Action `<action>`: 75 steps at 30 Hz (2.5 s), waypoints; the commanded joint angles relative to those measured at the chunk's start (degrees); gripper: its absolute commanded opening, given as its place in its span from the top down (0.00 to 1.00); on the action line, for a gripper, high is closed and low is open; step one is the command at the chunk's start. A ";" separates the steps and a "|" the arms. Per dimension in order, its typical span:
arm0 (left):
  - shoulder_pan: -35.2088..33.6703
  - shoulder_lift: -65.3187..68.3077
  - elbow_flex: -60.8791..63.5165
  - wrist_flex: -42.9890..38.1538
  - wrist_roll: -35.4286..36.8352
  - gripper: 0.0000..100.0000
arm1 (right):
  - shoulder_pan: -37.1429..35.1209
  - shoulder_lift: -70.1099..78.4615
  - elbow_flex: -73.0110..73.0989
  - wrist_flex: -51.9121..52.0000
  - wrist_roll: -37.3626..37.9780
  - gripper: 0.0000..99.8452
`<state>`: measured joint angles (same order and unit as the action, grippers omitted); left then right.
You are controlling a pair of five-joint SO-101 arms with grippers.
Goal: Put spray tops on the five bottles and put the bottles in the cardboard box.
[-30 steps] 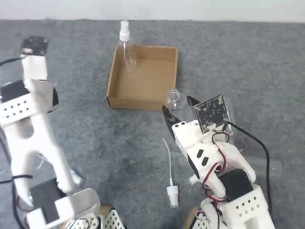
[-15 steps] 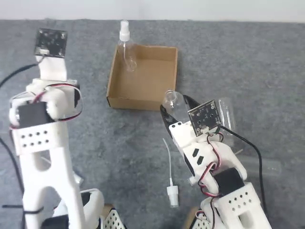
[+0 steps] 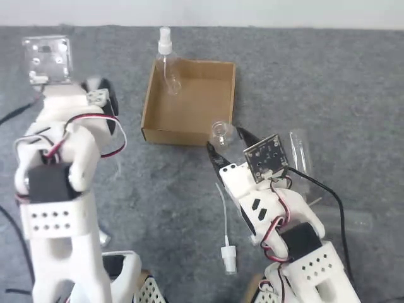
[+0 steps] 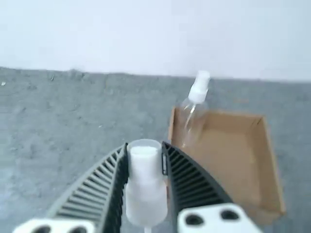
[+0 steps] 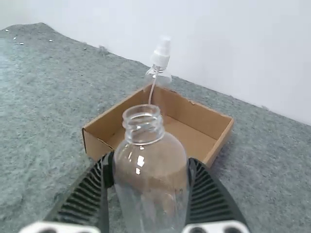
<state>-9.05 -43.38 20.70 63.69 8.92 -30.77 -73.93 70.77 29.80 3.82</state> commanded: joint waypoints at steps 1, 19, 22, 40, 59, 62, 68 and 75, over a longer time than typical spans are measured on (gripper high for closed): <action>1.05 -3.08 -0.57 -3.43 4.57 0.99 | -0.84 -1.54 -0.09 -1.98 0.62 0.99; 6.33 -14.33 -0.48 -7.12 17.93 0.99 | -4.26 -1.54 5.63 -10.77 1.05 0.99; 6.24 -16.09 -0.48 -6.95 19.08 0.99 | -5.41 -1.54 6.59 -12.26 1.05 0.99; 6.68 -27.87 10.07 -16.35 21.54 0.99 | -13.14 -1.45 12.48 -21.23 1.14 0.99; 13.01 -28.13 14.11 -16.53 21.45 0.99 | -15.16 -1.54 12.48 -21.23 1.14 0.99; 13.01 -28.13 14.99 -17.14 21.45 0.99 | -15.16 -1.54 12.48 -21.23 1.14 0.99; 13.01 -28.13 19.56 -20.48 21.27 0.99 | -15.16 -1.89 12.48 -21.23 1.14 0.99; 13.10 -28.13 22.37 -20.22 20.92 0.99 | -14.90 -1.98 12.48 -21.23 1.14 0.99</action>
<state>3.69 -70.37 43.12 45.23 29.85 -45.63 -73.93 84.40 10.20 4.26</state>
